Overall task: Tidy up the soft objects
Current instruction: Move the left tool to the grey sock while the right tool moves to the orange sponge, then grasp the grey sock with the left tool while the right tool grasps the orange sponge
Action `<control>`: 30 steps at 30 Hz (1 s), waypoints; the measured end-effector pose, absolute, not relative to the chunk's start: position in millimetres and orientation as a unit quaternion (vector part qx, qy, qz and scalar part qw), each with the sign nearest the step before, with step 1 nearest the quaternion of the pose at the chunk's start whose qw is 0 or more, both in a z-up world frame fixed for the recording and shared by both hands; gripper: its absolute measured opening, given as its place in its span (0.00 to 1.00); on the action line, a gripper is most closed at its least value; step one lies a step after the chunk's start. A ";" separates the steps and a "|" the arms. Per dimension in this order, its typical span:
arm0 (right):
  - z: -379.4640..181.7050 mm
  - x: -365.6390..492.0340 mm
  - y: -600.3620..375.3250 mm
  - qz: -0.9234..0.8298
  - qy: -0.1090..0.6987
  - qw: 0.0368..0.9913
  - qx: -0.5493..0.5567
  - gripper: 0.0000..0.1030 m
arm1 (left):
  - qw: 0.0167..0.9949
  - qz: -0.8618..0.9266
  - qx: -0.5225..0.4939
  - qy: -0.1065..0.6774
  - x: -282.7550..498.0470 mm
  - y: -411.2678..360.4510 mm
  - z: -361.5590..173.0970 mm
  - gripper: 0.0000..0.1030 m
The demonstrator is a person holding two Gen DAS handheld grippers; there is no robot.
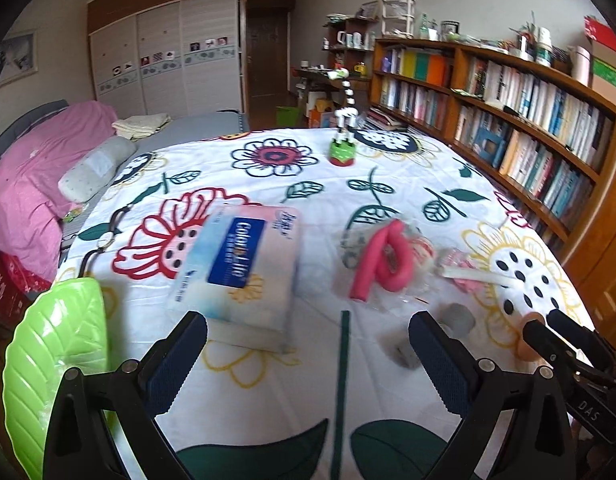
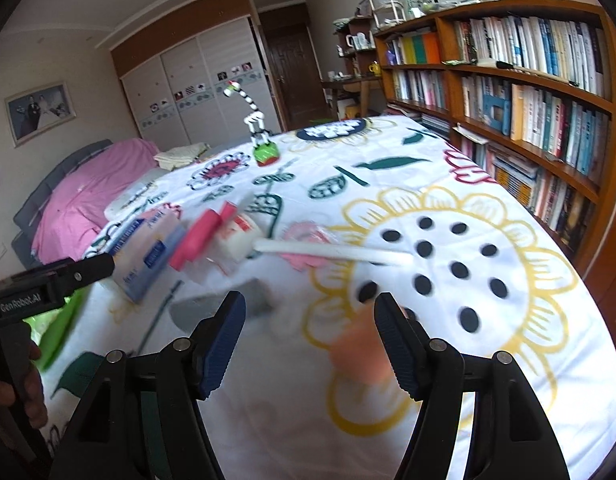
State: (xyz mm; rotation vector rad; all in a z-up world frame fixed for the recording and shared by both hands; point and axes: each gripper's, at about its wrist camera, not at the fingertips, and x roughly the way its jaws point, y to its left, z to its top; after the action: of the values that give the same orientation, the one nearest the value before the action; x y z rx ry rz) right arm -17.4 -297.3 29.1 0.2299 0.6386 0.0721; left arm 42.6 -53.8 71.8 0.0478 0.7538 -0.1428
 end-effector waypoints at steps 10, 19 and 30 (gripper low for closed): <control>9.1 -20.3 -319.6 0.006 0.354 0.928 0.118 0.66 | 0.913 -0.111 0.037 0.390 43.9 -86.8 58.1 1.00; 0.4 -6.1 -318.4 0.020 0.379 0.917 0.124 0.66 | 0.897 -0.146 0.053 0.414 51.0 -111.7 40.9 1.00; -1.3 -4.1 -318.6 0.026 0.381 0.917 0.114 0.46 | 0.881 -0.178 0.053 0.435 61.8 -127.4 21.2 0.97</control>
State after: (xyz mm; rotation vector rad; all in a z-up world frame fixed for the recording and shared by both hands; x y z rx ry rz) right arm -4.1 -318.6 -1.3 0.2336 0.7847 0.0530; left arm 61.8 -127.4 21.2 0.1112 0.9056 -0.3711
